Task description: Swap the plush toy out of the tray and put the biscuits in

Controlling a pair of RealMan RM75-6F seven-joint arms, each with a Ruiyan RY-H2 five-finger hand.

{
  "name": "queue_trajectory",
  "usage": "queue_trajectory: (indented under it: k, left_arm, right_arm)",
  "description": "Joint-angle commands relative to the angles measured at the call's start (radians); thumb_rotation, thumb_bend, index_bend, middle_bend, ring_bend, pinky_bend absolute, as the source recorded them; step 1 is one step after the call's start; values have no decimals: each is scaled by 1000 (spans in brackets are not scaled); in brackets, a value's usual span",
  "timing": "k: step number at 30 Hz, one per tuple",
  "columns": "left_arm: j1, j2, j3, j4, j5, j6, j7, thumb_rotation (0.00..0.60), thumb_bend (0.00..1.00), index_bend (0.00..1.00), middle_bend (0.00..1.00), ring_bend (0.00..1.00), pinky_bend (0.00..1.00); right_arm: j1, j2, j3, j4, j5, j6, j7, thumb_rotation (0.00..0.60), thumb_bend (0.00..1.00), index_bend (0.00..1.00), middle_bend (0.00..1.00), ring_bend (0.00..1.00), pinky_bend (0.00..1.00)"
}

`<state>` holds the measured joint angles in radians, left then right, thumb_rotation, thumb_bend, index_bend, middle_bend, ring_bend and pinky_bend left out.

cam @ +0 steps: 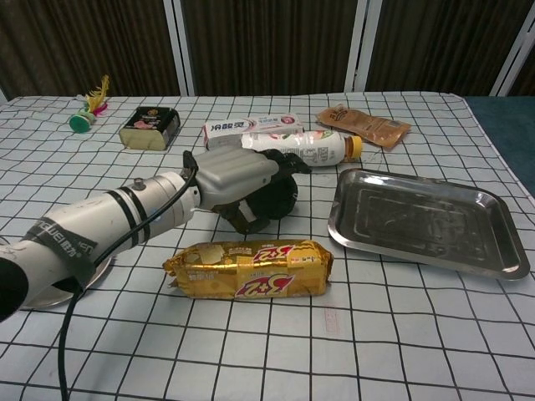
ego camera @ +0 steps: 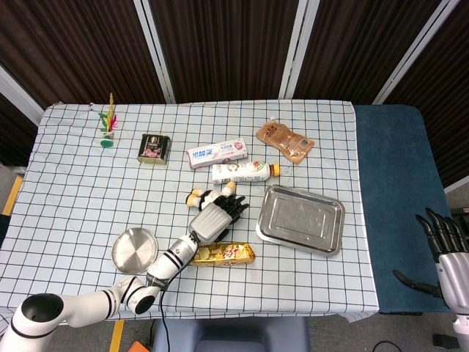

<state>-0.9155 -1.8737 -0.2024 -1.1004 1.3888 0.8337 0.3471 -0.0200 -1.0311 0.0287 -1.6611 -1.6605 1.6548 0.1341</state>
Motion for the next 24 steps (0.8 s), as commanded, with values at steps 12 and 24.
queue_trajectory:
  k: [12,24]
  left_arm:
    - [-42,-114,14,251,-26,8,12,600,435,0,9,12,183]
    - [-37,-169,74,419,84,139,-111,600,499,102,376,438,696]
  right_arm:
    - [8,15,-11,2,-7,-19,27,600,191,12,0,0,0]
    - [16,17,-18,-1,-8,-40,18,600,192,17,0,0,0]
